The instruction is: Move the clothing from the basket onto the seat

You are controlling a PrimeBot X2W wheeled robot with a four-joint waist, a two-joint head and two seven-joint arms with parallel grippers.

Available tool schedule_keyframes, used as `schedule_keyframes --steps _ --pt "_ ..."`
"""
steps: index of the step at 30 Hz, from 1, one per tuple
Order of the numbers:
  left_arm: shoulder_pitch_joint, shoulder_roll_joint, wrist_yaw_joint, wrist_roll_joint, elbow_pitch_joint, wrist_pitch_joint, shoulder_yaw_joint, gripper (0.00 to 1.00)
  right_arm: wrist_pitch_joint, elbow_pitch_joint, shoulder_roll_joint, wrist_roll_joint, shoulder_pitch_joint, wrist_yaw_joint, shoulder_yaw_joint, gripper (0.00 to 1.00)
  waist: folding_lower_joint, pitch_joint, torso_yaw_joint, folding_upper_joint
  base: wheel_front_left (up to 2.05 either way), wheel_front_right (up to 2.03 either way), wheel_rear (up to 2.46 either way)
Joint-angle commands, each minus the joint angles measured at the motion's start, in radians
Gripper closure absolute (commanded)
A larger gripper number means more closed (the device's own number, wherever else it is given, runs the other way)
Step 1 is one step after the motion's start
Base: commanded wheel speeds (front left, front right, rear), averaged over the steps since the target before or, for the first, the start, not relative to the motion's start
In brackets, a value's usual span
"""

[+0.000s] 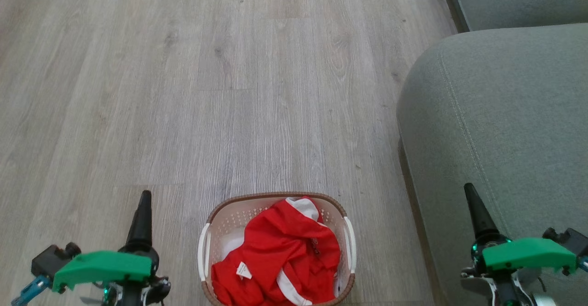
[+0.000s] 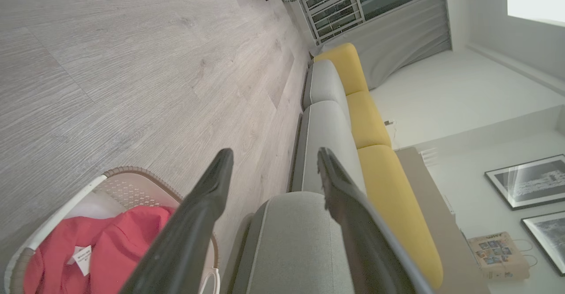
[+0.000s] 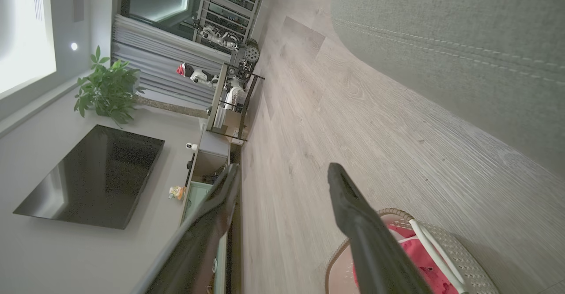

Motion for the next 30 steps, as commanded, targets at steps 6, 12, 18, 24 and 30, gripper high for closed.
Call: schedule_keyframes --steps 6,12,18,24,30 --pt "-0.022 0.016 0.024 0.13 -0.062 -0.026 -0.011 0.0 -0.027 -0.056 -0.007 -0.101 -0.046 0.0 0.029 0.0 0.0 0.0 0.0 -0.0001 0.0 0.0 0.0" --pt "-0.008 0.024 0.046 0.217 -0.078 -0.043 -0.027 0.0 -0.045 -0.065 -0.008 -0.178 -0.044 0.0 0.043 0.0 0.0 0.0 0.002 -0.0001 0.0 0.0 0.0" --pt "0.005 0.034 0.068 0.295 -0.087 -0.061 -0.045 0.0 -0.063 -0.071 -0.008 -0.253 -0.043 0.0 0.06 0.0 0.0 -0.002 0.004 -0.0001 0.0 0.0 0.0" --pt "0.015 0.043 0.086 0.358 -0.093 -0.075 -0.059 0.0 -0.077 -0.076 -0.008 -0.314 -0.041 0.0 0.075 0.0 0.0 -0.005 0.005 -0.0001 0.0 0.0 0.0" --pt "0.024 0.052 0.106 0.435 -0.105 -0.093 -0.078 0.0 -0.095 -0.081 -0.009 -0.386 -0.041 0.0 0.089 0.0 0.0 -0.007 0.006 -0.0001 0.0 0.0 0.0"
